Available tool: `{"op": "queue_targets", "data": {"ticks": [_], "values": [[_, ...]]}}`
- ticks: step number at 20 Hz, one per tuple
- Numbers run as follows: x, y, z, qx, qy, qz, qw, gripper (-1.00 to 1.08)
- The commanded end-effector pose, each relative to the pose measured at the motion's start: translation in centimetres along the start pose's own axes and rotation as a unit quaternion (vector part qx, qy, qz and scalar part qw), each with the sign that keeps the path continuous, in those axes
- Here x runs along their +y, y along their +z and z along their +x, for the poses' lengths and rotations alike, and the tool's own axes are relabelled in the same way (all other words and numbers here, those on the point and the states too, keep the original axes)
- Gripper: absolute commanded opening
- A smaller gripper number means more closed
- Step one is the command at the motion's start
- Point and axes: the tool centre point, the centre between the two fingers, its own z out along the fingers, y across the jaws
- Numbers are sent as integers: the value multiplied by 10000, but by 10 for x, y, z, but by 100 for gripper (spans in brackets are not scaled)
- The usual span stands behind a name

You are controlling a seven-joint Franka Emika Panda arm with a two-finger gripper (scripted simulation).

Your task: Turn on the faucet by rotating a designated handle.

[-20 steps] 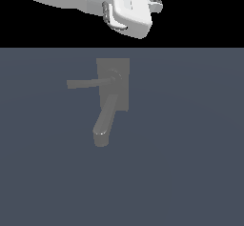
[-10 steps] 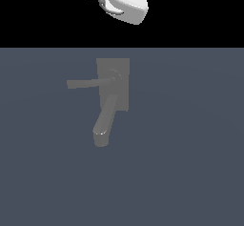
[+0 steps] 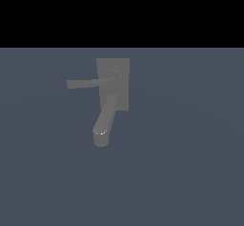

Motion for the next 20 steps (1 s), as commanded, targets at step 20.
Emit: {"op": "queue_targets", "data": {"ticks": [20], "values": [[180, -198, -46, 855, 1372, -3196, 9337, -100]]}}
